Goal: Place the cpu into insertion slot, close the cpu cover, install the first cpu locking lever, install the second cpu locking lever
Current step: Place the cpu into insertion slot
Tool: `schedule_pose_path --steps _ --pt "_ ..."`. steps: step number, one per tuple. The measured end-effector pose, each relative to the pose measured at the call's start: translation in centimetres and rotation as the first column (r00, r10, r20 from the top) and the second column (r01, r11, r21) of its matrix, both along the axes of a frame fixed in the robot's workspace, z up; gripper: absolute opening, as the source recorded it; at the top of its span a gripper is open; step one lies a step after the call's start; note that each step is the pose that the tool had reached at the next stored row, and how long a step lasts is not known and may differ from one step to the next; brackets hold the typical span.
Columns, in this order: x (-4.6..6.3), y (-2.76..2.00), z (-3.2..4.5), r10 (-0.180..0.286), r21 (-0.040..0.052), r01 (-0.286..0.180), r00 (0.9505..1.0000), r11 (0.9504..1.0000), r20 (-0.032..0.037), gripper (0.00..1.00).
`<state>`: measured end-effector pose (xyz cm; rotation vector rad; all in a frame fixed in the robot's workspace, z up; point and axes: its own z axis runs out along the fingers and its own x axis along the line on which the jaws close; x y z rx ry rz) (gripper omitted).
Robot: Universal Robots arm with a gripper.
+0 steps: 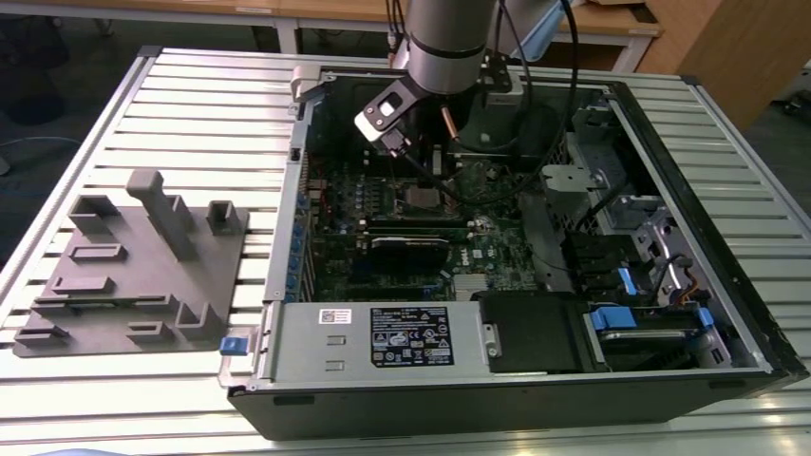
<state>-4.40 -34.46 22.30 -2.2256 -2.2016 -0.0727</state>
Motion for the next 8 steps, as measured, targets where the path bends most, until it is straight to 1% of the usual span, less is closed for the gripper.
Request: schedule_pose_path --steps 8 --pt "0.0 0.0 0.11 0.0 -0.0001 0.0 1.0 1.0 0.0 0.11"
